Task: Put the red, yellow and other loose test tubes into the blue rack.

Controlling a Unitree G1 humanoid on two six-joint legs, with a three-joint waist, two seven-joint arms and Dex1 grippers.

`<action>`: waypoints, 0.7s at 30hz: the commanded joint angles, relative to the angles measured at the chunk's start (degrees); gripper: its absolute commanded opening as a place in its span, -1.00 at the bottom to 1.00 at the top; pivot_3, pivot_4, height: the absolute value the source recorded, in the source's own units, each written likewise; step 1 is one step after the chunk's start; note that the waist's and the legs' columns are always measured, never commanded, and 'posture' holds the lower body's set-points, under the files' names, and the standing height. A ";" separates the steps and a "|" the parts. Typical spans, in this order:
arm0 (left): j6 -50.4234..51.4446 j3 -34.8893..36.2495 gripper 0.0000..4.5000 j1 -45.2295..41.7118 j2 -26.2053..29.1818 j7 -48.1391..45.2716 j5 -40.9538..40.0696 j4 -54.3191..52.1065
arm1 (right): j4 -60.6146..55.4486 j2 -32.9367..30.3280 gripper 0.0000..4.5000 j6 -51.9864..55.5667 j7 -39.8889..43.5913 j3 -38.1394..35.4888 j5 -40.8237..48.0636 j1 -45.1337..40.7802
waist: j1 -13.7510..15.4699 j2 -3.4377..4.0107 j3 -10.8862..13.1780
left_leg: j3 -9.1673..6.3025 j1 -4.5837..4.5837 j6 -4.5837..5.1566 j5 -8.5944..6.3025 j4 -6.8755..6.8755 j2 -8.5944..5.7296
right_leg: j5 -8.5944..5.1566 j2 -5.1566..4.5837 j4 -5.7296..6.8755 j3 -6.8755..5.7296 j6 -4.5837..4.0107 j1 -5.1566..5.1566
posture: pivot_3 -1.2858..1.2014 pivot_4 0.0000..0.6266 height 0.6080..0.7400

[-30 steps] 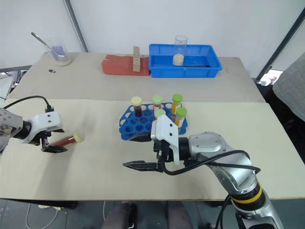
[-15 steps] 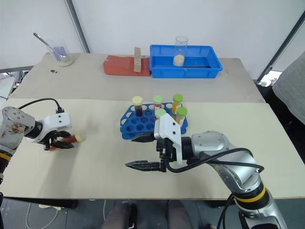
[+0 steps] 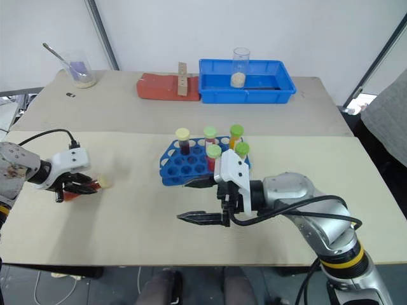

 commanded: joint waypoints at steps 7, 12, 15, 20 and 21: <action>10.23 17.13 -0.60 1.73 -8.17 7.16 -18.50 -17.04 | 1.26 -6.21 0.69 -7.22 4.79 -5.59 -2.93 2.26 | 0.28 -0.02 0.01 | -0.03 -0.06 0.00 0.00 0.17 -0.10 | 0.07 -0.11 -0.07 -0.02 0.18 0.07 | 0.03 -0.52 1.00; 16.65 20.68 -0.60 0.39 -21.37 17.40 -28.73 -27.40 | -0.55 -8.64 0.69 -7.41 3.22 -7.90 -4.72 5.82 | 0.44 -0.02 0.00 | -0.07 -0.06 0.00 0.00 0.20 -0.14 | 0.13 -0.13 -0.08 -0.02 0.27 0.12 | 0.03 -0.52 1.00; 17.74 20.42 -0.60 1.28 -28.17 22.57 -31.92 -31.48 | -2.38 -9.70 0.69 -8.30 1.81 -8.65 -6.53 8.81 | 0.21 -0.04 0.00 | -0.12 -0.09 0.00 0.00 0.21 -0.23 | 0.32 -0.16 -0.08 0.00 -0.01 0.13 | 0.03 -0.52 1.00; 13.60 16.79 -0.60 2.61 -35.13 26.78 -31.62 -32.92 | -5.25 -9.80 0.69 -6.59 -2.39 -10.09 -7.84 12.71 | -0.19 -0.04 -0.01 | -0.14 -0.01 0.00 0.00 0.19 -0.22 | 0.34 -0.10 -0.04 0.07 -0.02 0.14 | 0.03 -0.52 1.00; 12.77 16.23 -0.60 2.63 -36.13 27.32 -31.42 -32.45 | -5.89 -9.89 0.69 -6.31 -3.01 -10.42 -7.84 13.50 | -0.12 -0.04 -0.01 | -0.15 -0.01 0.00 0.00 0.18 -0.22 | 0.34 -0.08 -0.05 0.07 -0.02 0.14 | 0.03 -0.52 1.00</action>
